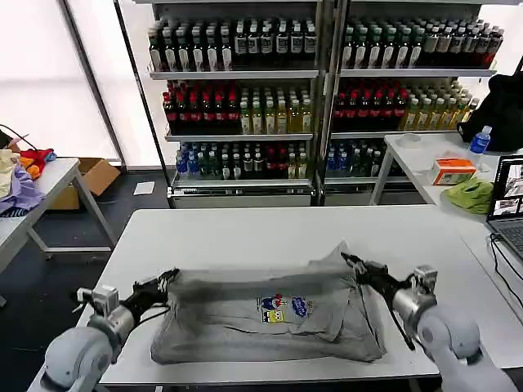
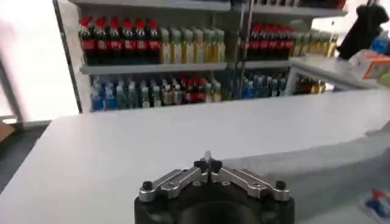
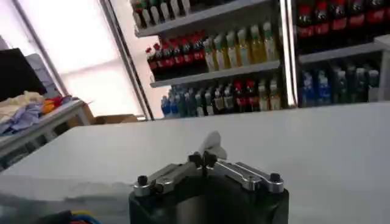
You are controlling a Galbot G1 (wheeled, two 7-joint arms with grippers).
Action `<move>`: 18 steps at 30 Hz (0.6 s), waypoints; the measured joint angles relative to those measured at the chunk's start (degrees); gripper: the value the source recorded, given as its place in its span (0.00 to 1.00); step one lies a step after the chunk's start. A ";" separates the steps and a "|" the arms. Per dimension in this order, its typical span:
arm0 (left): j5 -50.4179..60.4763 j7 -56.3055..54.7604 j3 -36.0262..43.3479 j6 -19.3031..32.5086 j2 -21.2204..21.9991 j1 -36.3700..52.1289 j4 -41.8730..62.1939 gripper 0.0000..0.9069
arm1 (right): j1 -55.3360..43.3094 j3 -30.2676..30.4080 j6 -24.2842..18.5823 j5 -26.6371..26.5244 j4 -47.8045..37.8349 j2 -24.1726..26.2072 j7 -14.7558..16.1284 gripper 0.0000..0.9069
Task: Fold and organize the clothes.
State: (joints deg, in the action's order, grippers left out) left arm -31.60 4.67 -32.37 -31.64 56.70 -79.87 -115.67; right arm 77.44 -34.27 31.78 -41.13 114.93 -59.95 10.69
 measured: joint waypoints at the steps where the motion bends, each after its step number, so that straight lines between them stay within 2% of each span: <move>1: 0.68 -0.14 -0.31 -0.10 0.15 -1.41 -0.73 1.00 | 1.57 -0.41 0.02 0.29 0.76 -0.10 -0.16 1.00; 6: 3.20 -0.87 -1.86 -0.56 1.12 -7.00 -3.90 1.00 | 7.32 -2.09 -0.62 1.98 3.89 -0.71 -1.20 1.00; 10: 3.96 -1.61 -3.46 -0.79 1.51 -9.46 -6.20 1.00 | 9.77 -3.45 -2.92 3.48 5.16 -0.92 -1.25 1.00; 18: 5.12 -4.99 -6.98 0.11 4.10 -14.42 -11.22 1.00 | 10.62 -3.98 -13.69 6.84 5.38 -3.09 1.49 1.00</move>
State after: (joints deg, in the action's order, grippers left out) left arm -26.49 -0.32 -39.35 -31.54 60.80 -94.29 -126.89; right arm 88.06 -38.26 18.09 -34.29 120.31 -63.04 12.19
